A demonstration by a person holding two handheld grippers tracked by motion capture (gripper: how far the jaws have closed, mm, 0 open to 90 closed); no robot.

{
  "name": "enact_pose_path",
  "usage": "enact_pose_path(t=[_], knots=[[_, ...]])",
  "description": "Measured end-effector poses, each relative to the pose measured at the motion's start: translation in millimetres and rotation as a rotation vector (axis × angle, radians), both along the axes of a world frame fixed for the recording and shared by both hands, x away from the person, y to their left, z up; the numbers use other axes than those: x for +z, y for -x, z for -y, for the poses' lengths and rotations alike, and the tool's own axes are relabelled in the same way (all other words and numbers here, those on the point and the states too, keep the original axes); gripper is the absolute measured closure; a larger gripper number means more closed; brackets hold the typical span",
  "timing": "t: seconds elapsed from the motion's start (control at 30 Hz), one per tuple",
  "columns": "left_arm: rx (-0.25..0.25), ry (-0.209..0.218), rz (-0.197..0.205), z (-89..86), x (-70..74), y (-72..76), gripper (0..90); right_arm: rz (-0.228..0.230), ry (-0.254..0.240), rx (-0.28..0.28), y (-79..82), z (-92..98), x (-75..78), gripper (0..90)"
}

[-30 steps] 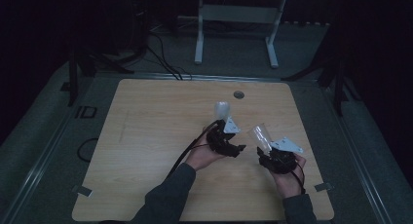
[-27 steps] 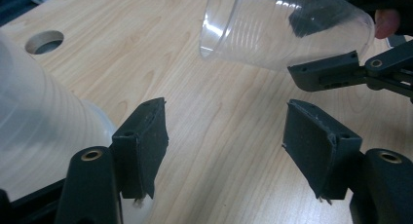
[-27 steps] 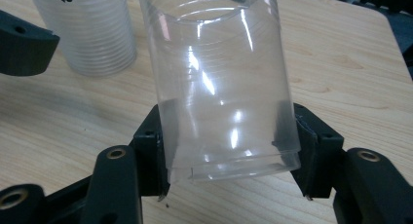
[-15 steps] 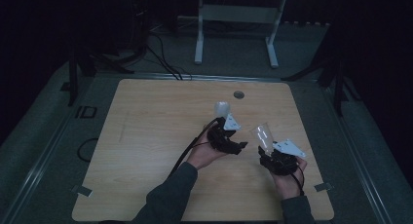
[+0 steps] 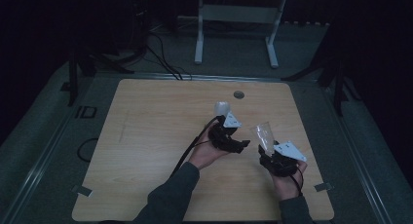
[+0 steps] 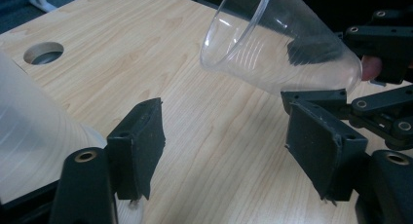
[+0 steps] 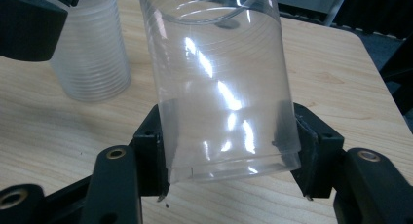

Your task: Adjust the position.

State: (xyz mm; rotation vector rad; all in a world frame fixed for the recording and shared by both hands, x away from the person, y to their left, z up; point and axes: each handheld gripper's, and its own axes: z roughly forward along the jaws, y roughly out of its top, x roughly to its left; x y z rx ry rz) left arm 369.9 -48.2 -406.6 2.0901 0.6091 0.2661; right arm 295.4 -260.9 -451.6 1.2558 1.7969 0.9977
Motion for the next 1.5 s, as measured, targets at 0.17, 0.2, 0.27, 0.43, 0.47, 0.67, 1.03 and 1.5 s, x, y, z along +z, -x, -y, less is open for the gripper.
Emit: enact_pose_path(t=[0.17, 0.2, 0.27, 0.43, 0.47, 0.67, 1.03, 1.5], knots=[[0.004, 0.013, -0.005, 2.5, 0.5, 1.1, 28.2, 0.021, -0.009, -0.020, 0.6, 1.1, -0.2, 41.6], [0.004, 0.017, -0.007, 3.0, 0.6, 1.0, 28.1, 0.025, -0.010, -0.022, 0.8, 1.2, -0.1, 41.5], [0.005, 0.022, -0.011, 4.2, 0.9, 1.1, 27.9, 0.034, -0.006, -0.030, 1.5, 0.9, -0.2, 41.5], [0.005, 0.042, -0.023, 6.5, 1.4, 1.3, 27.8, 0.055, 0.001, -0.040, 2.4, 0.1, -0.7, 41.5], [0.005, 0.047, -0.028, 6.6, 1.5, 1.1, 27.8, 0.056, -0.001, -0.041, 2.4, 0.3, -0.7, 41.5], [0.002, 0.077, -0.051, 7.9, 1.9, -0.2, 27.8, 0.072, -0.007, -0.054, 2.7, 1.1, -0.8, 41.5], [0.007, 0.119, -0.076, 10.4, 5.5, -0.2, 27.6, 0.139, 0.001, -0.070, 6.3, -0.1, -1.0, 41.5], [0.026, 0.171, -0.097, 15.2, 13.5, -0.3, 25.0, 0.163, -0.012, -0.085, 6.5, -2.3, -2.2, 41.5]])
